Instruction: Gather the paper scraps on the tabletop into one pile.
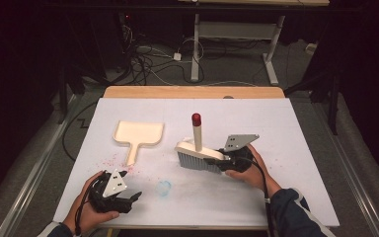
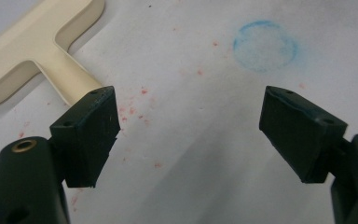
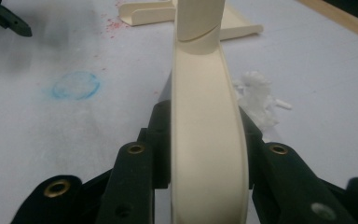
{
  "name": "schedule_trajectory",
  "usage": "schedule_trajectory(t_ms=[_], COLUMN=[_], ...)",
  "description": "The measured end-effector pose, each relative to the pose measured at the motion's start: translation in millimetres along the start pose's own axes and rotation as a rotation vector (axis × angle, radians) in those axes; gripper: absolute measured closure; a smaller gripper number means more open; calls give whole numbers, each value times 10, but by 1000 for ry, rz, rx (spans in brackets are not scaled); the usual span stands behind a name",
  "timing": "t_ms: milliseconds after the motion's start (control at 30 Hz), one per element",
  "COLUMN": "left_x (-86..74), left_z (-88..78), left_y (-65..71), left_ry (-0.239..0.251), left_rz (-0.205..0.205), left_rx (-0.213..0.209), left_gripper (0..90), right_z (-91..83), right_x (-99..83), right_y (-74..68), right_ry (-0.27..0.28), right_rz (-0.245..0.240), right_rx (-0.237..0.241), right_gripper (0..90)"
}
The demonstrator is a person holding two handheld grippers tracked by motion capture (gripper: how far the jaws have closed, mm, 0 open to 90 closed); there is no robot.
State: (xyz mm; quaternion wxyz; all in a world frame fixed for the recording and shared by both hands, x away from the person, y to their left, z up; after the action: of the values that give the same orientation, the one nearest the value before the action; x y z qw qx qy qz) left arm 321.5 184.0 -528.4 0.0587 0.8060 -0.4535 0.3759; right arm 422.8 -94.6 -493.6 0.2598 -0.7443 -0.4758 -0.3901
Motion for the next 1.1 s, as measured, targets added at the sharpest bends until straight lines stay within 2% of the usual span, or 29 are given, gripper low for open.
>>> schedule_trajectory(t_ms=[133, 267, 400, 533, 733, 900, 1000, 1100], left_x=[-3, 8, 4, 4, -18, -15, -28, -38], left_z=[4, -4, -18, -30, -48, -50, -45, -42], left_y=[3, -10, -19, -37, -73, -70, -88, -107], left_ry=[-6, 5, 7, 7, 8, 7, 3, 2], left_rz=[5, 7, -5, 6, -23, -20, -19, -27], left_rx=[-2, 5, 8, 23, 32, 35, 43, 44], left_gripper=[196, 196, 196, 196, 196, 196, 196, 196], right_z=[-31, -95, -229, -395, -669, -889, -969, -981], right_x=[33, 79, 179, 255, 284, 263, 203, 100], right_y=[45, 54, 27, -2, 10, 60, 81, 116], right_ry=[18, 53, 100, 131, 144, 170, 157, 141], right_rz=[12, 23, 32, 44, 88, 106, 105, 131], right_rx=[-33, -35, -47, -82, -154, -222, -271, -313], right_gripper=[682, 682, 682, 682, 682, 681, 681, 681])
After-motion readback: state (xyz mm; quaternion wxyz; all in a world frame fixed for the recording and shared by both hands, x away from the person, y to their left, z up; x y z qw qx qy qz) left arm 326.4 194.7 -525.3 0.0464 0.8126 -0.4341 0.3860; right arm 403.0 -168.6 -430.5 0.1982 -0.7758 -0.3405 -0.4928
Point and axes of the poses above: each handheld gripper's, and its own axes: z roughly forward along the jaws, x roughly out of its top, y roughly to its right, the point moved 9 cm from there along z, roughly forward along the jaws, and after that the axes turned 5 degrees about z, right-handed, at the moved point
